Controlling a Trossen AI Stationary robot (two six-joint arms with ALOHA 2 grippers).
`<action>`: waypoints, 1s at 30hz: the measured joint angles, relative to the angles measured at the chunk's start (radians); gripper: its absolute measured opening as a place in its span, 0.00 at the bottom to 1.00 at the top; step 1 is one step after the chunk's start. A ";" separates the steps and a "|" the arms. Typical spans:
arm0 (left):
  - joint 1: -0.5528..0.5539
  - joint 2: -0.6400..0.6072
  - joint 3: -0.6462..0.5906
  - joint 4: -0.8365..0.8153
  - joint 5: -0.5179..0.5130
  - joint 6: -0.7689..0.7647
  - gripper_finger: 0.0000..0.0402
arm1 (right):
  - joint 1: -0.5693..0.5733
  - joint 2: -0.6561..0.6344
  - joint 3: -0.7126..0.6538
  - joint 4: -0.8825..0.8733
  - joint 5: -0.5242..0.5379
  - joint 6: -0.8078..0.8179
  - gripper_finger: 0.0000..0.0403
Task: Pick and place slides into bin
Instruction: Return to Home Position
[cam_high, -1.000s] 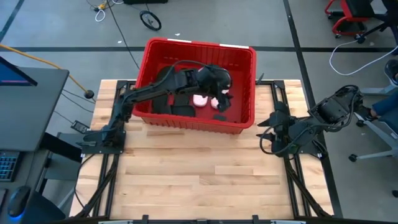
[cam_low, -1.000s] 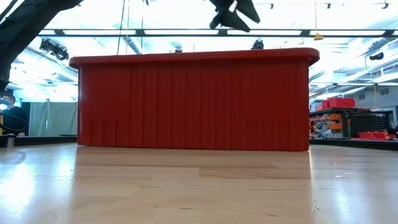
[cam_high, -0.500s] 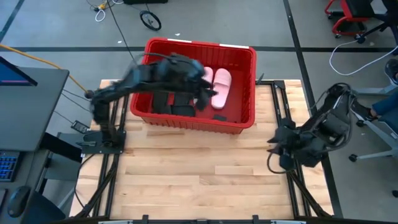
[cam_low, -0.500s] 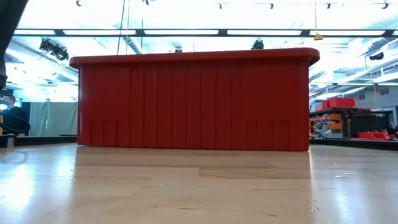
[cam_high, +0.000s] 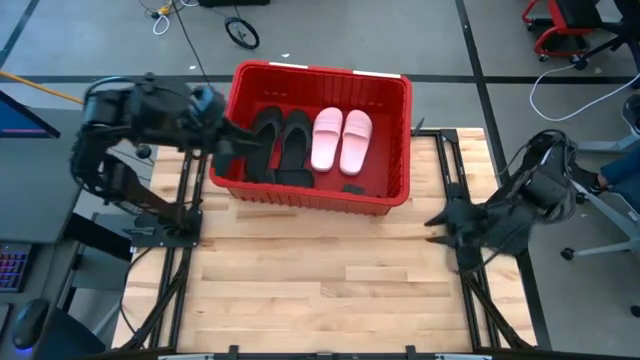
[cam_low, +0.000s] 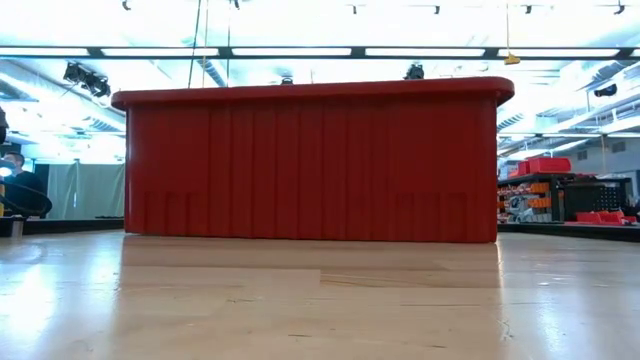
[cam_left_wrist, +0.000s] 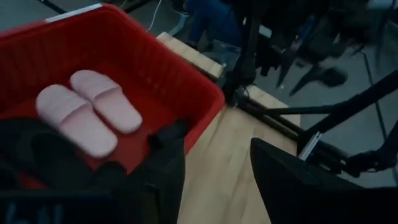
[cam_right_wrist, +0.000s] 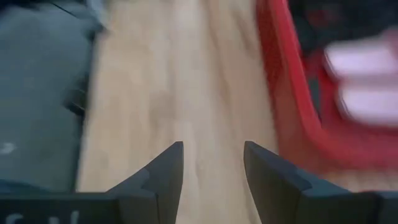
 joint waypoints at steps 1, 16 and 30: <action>0.000 -0.014 0.000 -0.019 -0.001 0.005 0.46 | -0.005 -0.018 0.000 0.058 -0.005 -0.077 0.43; -0.013 -0.254 -0.122 -0.067 -0.110 0.060 0.46 | -0.031 -0.454 -0.202 0.496 -0.227 -0.481 0.43; -0.026 -0.689 -1.027 0.635 0.012 0.115 0.45 | -0.031 -0.812 -0.795 1.255 -0.483 -0.757 0.44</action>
